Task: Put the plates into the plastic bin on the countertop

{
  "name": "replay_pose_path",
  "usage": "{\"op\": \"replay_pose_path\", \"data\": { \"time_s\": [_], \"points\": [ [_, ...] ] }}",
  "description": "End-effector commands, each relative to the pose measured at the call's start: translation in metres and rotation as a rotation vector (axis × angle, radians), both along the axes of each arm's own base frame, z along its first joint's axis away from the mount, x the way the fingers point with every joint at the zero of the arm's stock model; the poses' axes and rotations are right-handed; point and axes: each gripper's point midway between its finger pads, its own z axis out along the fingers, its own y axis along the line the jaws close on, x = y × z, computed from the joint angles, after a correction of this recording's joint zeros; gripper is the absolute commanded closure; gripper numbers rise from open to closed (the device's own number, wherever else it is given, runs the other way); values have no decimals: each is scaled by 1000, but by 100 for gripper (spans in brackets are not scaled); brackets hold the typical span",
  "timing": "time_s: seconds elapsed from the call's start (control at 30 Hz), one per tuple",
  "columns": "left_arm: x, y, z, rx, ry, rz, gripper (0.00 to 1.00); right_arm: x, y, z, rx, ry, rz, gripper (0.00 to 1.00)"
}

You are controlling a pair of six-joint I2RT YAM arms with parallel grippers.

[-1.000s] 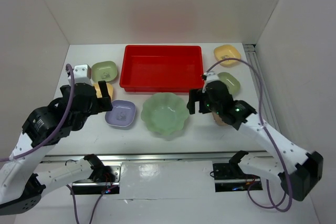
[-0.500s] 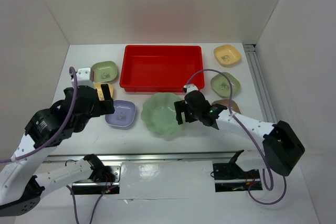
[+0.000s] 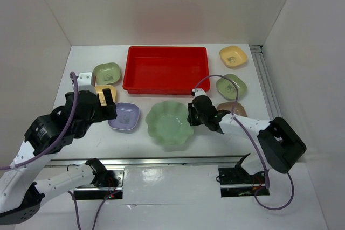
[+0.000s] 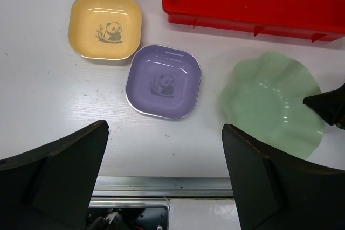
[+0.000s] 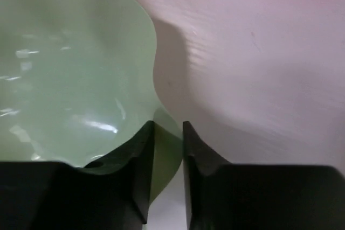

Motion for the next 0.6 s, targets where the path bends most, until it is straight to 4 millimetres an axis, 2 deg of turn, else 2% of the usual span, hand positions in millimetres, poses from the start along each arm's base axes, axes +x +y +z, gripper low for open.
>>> {"op": "replay_pose_path", "data": {
  "time_s": [0.0, 0.03, 0.13, 0.2, 0.27, 0.37, 0.4, 0.5, 0.53, 0.57],
  "points": [
    [3, 0, 8, -13, -43, -3, 0, 3, 5, 5, 38, -43, 13, 74],
    [3, 0, 8, -4, -43, -9, 0, 1, 6, 4, 43, -29, 13, 86],
    [5, 1, 10, -6, -54, -1, 0, -8, 2, 0, 34, 11, 14, 100],
    [5, 1, 10, -6, -54, -1, 0, -11, 0, 1, 28, 29, 7, 100],
    [5, 1, 10, -6, -54, -1, 0, -22, -1, 6, 11, 47, 13, 100],
    [5, 1, 10, -6, -54, -1, 0, -36, -4, 27, 3, 57, 25, 100],
    [5, 1, 10, -6, -54, -1, 0, -34, -4, 41, 15, 43, 7, 100],
    [5, 1, 10, -6, -54, -1, 0, -47, -4, 75, 50, 27, 17, 100],
    [5, 1, 10, -6, -54, -1, 0, -44, -1, 95, 77, -2, 18, 100],
    [6, 0, 12, -12, -60, -1, 0, -49, -2, 107, 87, -12, 28, 100]
  ]
}}
